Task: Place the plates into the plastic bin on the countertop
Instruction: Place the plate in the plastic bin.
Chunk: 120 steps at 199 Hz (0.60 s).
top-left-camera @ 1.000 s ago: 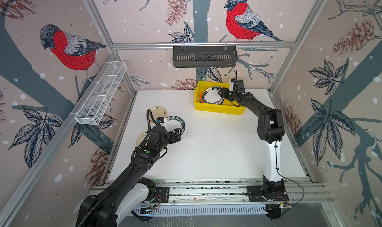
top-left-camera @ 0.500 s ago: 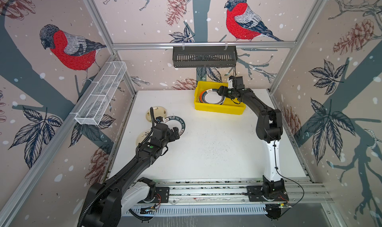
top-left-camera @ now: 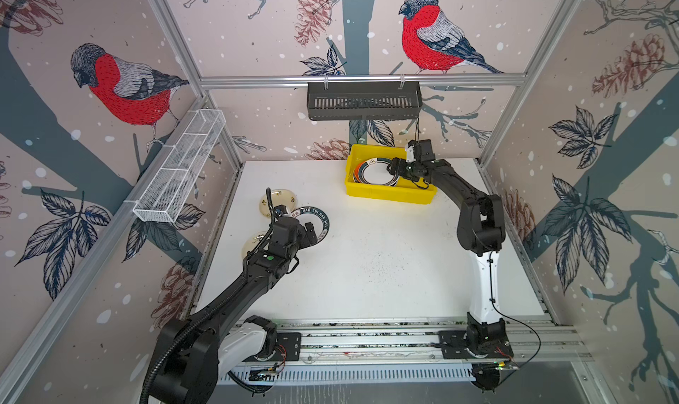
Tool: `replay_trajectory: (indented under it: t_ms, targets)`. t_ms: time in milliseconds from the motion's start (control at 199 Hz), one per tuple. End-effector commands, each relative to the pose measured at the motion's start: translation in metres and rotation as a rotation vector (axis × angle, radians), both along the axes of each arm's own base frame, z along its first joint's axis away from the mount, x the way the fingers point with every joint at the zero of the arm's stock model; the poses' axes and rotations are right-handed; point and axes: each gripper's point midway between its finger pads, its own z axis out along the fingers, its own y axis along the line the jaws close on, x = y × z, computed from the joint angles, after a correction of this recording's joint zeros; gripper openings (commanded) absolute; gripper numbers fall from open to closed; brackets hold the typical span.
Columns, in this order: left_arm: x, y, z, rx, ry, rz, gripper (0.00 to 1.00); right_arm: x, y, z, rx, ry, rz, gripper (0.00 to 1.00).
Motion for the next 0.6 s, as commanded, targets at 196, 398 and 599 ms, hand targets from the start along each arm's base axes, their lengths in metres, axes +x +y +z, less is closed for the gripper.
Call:
replay_trajectory:
  t_ms: [196, 398, 599]
  targets:
    - [0.01, 0.026, -0.007, -0.055, 0.009, 0.124, 0.97, -0.068, 0.024, 0.069, 0.149, -0.143, 0.022, 0.83]
    - [0.026, 0.029, -0.015, -0.088, 0.046, 0.101, 0.89, -0.134, 0.043, 0.094, 0.196, -0.208, 0.091, 0.84]
    - [0.045, 0.045, -0.02, -0.046, 0.054, 0.146, 0.81, -0.173, 0.035, 0.1, 0.194, -0.224, 0.122, 0.84]
